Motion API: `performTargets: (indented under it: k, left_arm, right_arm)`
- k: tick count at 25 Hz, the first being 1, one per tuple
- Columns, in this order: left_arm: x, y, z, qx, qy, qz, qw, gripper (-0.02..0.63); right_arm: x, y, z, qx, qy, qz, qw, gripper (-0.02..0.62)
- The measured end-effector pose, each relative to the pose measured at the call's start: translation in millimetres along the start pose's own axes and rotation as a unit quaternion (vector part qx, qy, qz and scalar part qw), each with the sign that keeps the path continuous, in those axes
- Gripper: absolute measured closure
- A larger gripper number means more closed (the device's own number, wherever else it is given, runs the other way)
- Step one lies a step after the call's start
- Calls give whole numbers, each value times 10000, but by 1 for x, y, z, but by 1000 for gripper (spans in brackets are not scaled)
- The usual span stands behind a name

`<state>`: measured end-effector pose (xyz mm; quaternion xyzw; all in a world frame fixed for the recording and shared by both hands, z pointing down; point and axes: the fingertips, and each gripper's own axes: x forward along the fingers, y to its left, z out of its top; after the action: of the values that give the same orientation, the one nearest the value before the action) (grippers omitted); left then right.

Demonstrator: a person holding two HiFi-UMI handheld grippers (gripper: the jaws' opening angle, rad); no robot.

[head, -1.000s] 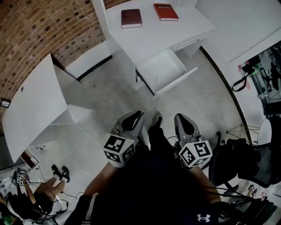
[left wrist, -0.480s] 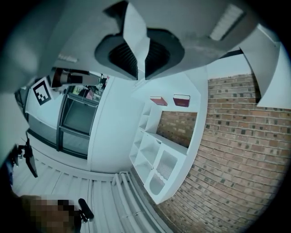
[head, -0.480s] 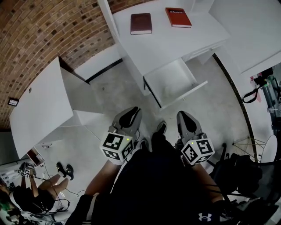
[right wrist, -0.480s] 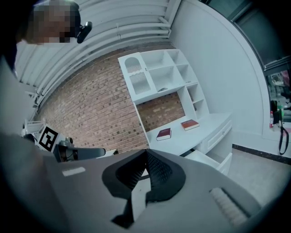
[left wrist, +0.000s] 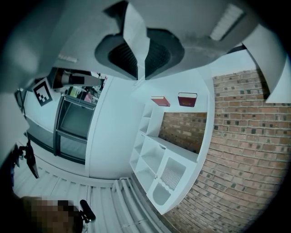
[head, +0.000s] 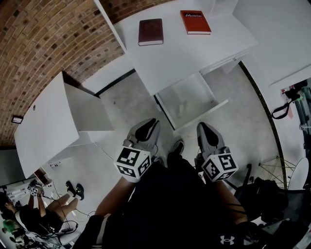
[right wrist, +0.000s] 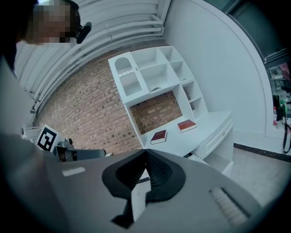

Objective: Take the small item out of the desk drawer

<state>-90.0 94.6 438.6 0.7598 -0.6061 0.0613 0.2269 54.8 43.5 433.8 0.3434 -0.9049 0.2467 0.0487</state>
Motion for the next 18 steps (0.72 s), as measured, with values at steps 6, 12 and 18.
performTargets:
  k: [6, 12, 18]
  left_arm:
    - [23, -3, -5, -67, 156, 2, 9999, 552]
    - [46, 4, -2, -99, 299, -135, 9994, 552]
    - [90, 22, 5, 64, 535, -616, 9966, 551]
  right_arm:
    - [12, -22, 2, 47, 37, 23, 10000, 592]
    - [25, -34, 11, 60, 75, -106, 9999, 592]
    - [46, -48, 33, 48, -133, -561, 9983, 592]
